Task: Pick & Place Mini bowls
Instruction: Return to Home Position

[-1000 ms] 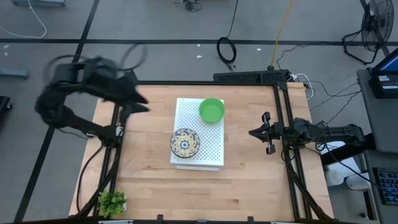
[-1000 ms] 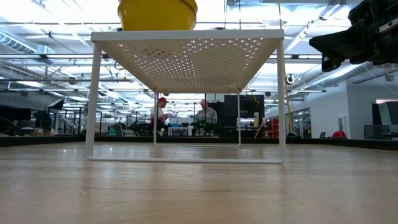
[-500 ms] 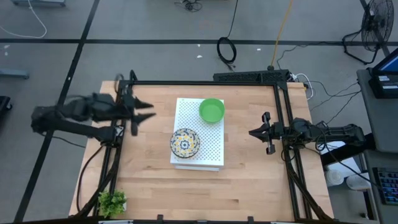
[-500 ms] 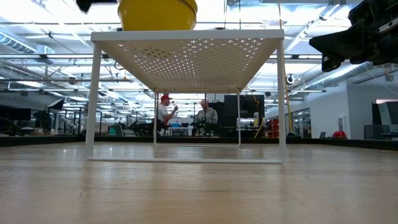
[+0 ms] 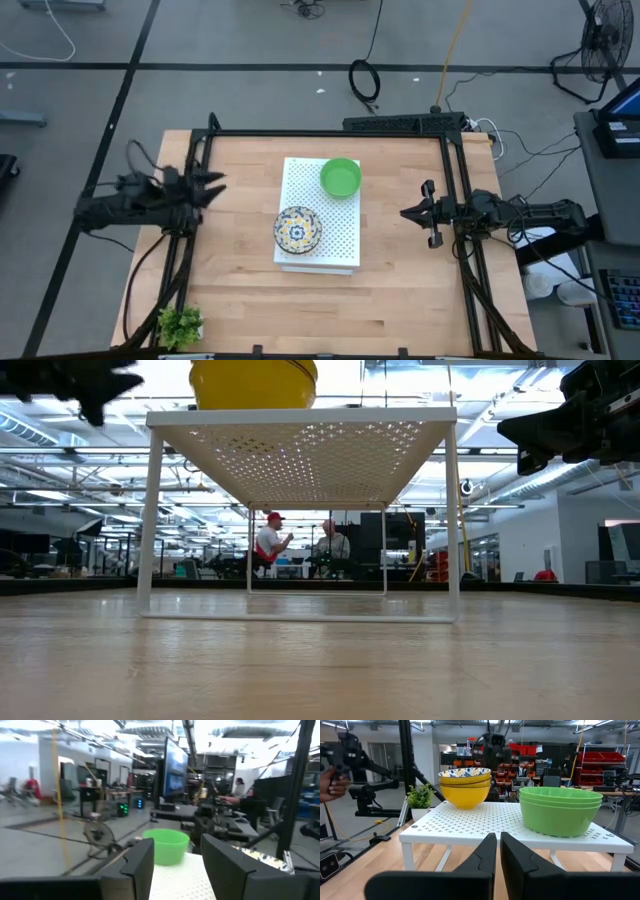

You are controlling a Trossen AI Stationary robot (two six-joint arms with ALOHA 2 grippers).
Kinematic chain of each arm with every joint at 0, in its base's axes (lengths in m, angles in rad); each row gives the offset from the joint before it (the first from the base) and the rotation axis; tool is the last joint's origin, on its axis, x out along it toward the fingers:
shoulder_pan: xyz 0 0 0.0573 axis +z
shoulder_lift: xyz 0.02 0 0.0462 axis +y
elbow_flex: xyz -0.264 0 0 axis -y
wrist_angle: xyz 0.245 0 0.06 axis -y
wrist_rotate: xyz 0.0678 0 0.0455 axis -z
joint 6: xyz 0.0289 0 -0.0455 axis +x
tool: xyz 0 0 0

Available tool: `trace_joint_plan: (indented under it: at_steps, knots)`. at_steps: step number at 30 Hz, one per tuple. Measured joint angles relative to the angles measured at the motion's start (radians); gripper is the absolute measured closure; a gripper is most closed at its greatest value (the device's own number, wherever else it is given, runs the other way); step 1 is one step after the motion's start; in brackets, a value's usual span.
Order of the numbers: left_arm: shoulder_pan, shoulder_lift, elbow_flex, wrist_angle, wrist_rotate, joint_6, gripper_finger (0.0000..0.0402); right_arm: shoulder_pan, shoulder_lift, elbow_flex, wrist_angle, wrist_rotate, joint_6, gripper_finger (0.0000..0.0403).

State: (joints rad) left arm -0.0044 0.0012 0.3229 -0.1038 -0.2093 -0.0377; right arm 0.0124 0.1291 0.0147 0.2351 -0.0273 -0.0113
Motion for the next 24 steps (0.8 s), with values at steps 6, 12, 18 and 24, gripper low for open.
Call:
trace_joint_plan:
  at_steps: [6,12,18,24]
  knots:
    - [0.0,0.054,-0.123,0.082,0.115,-0.008,0.0236,0.0,0.003,0.0,-0.003,-0.001,0.0,0.0387]
    - [0.0,0.034,-0.227,0.125,0.091,0.014,0.0236,0.0,0.006,0.0,0.001,0.0,0.0,0.0387]
    - [0.0,0.03,-0.308,0.166,0.078,0.013,0.0236,0.0,0.007,0.0,-0.001,0.0,0.0,0.0387]
    - [0.0,0.031,-0.307,0.141,0.078,0.009,0.0236,0.0,0.007,0.0,0.0,0.0,0.0,0.0387]
